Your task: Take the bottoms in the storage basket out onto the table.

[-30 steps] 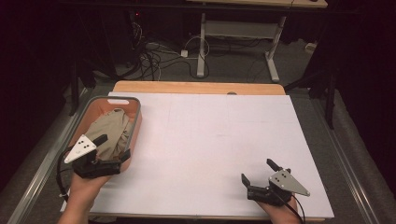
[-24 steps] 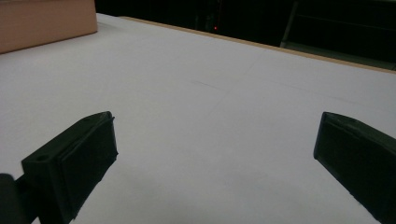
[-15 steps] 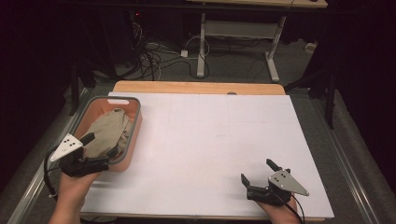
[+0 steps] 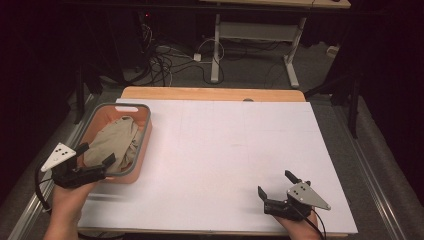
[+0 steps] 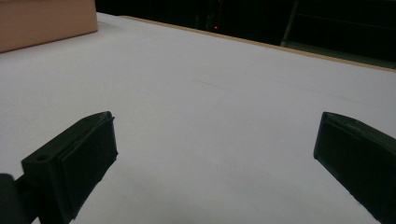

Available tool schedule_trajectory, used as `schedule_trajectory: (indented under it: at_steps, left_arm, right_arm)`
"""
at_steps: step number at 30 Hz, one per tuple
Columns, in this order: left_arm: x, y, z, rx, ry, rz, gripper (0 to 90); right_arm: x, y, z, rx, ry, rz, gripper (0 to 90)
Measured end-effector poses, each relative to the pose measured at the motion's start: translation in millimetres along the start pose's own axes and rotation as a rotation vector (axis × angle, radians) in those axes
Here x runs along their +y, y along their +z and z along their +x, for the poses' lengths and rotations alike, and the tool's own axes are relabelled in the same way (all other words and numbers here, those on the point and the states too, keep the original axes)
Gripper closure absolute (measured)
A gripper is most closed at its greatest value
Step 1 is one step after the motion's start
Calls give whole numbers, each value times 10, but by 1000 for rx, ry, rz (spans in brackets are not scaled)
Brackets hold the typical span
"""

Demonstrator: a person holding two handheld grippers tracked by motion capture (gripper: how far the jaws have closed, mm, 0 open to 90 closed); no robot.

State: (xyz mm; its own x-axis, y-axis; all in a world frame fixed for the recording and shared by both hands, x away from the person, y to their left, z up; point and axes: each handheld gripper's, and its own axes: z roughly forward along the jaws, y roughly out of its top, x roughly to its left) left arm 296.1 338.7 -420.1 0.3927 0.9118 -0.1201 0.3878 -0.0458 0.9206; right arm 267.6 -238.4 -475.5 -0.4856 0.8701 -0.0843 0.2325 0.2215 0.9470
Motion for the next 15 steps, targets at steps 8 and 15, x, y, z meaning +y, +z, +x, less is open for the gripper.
schedule_trajectory:
  at_steps: [8, 15]
  left_arm:
    - [-8, 3, 24, 15, -8, -3, 0]
    - [-16, 12, 15, 16, -10, -16, 0]
  right_arm:
    - [4, -7, 6, 4, -1, -10, 1]
    - [18, 1, 37, 19, -13, -16, 2]
